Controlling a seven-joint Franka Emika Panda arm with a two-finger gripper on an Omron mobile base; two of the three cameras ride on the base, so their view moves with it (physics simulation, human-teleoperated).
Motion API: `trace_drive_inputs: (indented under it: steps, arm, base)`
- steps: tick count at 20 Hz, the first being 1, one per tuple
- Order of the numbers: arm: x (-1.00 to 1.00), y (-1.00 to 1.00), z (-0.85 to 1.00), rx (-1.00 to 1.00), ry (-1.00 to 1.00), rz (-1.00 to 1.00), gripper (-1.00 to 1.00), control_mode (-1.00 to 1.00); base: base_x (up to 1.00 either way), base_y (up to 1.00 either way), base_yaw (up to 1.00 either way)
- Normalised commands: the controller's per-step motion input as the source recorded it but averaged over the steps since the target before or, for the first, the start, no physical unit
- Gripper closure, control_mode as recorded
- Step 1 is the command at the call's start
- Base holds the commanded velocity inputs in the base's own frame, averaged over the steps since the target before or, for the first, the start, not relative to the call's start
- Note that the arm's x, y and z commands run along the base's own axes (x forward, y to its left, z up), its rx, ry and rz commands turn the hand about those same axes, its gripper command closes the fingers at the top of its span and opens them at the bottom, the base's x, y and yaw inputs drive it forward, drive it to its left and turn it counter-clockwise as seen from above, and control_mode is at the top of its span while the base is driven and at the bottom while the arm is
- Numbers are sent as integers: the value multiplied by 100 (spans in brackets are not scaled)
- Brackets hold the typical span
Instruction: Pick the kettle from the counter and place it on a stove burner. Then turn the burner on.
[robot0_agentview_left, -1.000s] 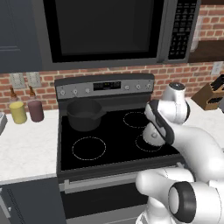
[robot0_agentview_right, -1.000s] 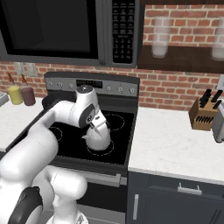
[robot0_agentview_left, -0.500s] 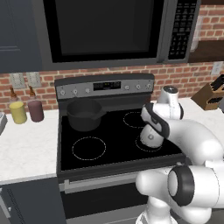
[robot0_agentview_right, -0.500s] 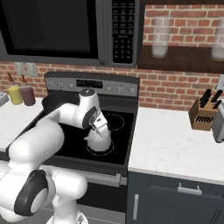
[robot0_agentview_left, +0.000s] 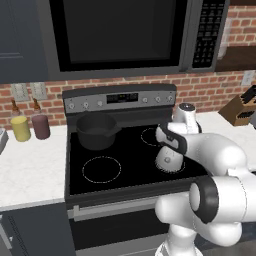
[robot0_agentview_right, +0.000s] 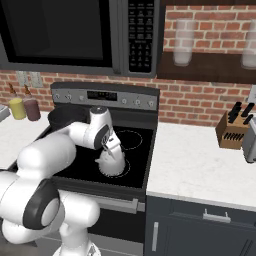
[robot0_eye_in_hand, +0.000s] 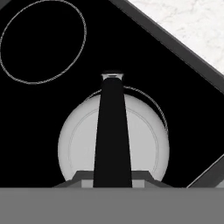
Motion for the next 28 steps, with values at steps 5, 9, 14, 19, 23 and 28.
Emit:
trace_drive_inputs:
  steps: [5,9,14,19,23,28]
  arm:
    - [16,4,-16,0,0,0,100,-100]
    - [12,-22,-10,-1,0,0,100,-100]
    - [2,-7,0,0,0,0,100,-100]
    - [0,0,0,0,0,0,-100,-100]
    - [0,0,0,0,0,0,-100,-100]
    - [0,0,18,0,-2,0,-100,-100]
  base:
    - [0,0,0]
    - [0,0,0]
    - [0,0,0]
    - [0,0,0]
    - [0,0,0]
    - [0,0,0]
